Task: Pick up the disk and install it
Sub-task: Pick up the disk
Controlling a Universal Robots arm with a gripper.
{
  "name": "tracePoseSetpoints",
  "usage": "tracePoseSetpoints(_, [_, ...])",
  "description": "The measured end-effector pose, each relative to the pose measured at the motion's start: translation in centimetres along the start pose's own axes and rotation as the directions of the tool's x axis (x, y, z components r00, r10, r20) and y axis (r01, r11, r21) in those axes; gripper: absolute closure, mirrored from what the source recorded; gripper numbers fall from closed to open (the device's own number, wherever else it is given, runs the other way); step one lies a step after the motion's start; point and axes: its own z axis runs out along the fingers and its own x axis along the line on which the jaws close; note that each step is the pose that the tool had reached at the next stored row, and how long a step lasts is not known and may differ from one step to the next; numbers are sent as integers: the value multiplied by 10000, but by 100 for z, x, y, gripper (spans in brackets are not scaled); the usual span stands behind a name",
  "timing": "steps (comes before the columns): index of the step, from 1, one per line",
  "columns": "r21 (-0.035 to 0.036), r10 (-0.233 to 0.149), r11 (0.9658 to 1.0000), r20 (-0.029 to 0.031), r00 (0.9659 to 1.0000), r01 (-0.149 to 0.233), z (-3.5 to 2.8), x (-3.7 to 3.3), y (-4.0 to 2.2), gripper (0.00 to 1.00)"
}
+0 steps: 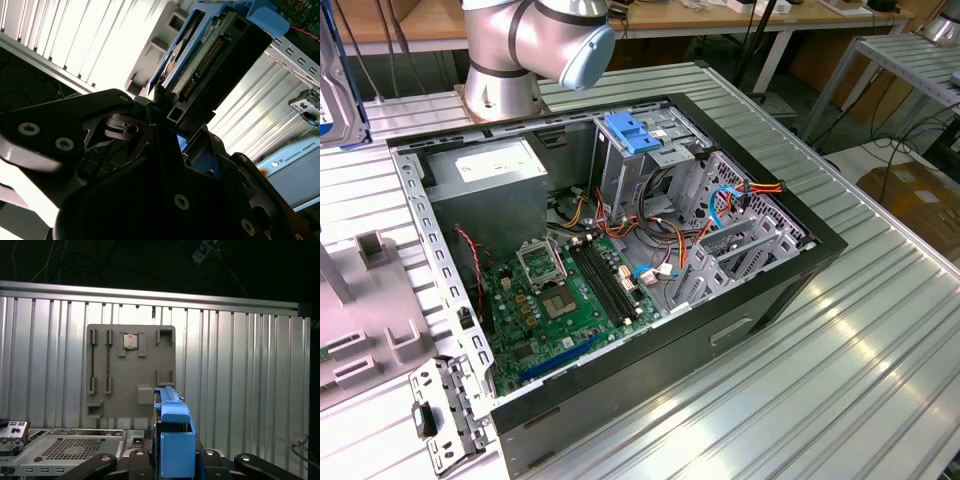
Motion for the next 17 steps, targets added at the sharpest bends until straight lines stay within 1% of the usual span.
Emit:
tracePoseSetpoints(2, [0,0,10000,0,10000,0,-1,4,-24,63])
tracePoseSetpoints(4, [0,0,10000,0,10000,0,-2,13,-67,63])
tracePoseSetpoints(11, [0,0,10000,0,10000,0,-5,29,-153,63])
tracePoseSetpoints(17, [0,0,10000,0,10000,0,-7,46,-239,63])
